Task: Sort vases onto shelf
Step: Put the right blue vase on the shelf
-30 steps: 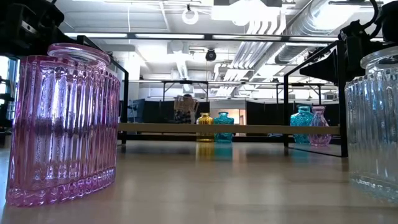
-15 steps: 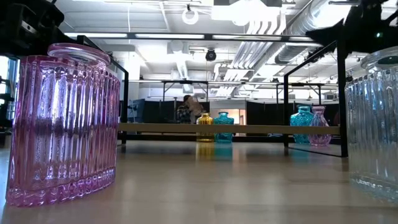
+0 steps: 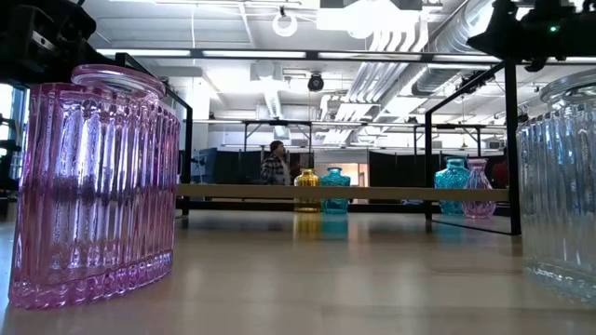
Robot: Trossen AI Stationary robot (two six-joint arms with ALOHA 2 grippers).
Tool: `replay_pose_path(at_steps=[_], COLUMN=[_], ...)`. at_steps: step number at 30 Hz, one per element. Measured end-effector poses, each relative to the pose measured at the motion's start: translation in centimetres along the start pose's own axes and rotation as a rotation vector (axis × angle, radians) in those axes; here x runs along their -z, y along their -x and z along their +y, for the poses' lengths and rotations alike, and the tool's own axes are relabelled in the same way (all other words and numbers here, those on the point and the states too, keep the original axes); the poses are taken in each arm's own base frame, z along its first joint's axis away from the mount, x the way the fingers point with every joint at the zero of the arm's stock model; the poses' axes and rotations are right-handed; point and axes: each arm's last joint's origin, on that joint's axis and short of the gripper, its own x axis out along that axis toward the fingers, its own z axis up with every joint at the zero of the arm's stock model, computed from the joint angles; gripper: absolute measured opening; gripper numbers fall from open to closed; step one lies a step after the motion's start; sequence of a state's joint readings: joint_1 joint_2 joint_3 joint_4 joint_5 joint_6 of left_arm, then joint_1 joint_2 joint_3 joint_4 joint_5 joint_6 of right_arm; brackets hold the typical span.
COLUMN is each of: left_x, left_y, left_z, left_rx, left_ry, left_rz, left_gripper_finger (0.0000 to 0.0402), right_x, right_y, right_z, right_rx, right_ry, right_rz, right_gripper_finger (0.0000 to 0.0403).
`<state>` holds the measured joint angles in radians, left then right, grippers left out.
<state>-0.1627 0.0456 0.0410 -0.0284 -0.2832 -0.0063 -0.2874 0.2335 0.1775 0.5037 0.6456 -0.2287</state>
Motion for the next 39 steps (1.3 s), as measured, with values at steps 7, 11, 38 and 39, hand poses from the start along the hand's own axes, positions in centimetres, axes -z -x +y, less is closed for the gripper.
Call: replay_pose_path(at_steps=[7,11,38,39], left_x=[0.0,0.0,0.0,0.0], left_y=[0.0,0.0,0.0,0.0], left_z=[0.0,0.0,0.0,0.0], left_rx=[0.0,0.0,0.0,0.0], left_ry=[0.0,0.0,-0.001,0.0], left_rz=[0.001,0.0,0.0,0.0], left_gripper_finger=[0.0005,0.0005,0.0005,0.0005], right_x=[-0.3,-0.7,5.2,5.3], right_y=[-2.6,-4.2,-16.5,-16.8], right_z=[1.3,2.0,-5.3,-5.7], right_rx=[0.192,0.251,0.642,0.659], right_ry=[0.141,0.169,-0.065,-0.062], right_rz=[0.255,0.374,1.192,1.209], right_gripper_finger=[0.0032,0.0068,0.0258,0.0258])
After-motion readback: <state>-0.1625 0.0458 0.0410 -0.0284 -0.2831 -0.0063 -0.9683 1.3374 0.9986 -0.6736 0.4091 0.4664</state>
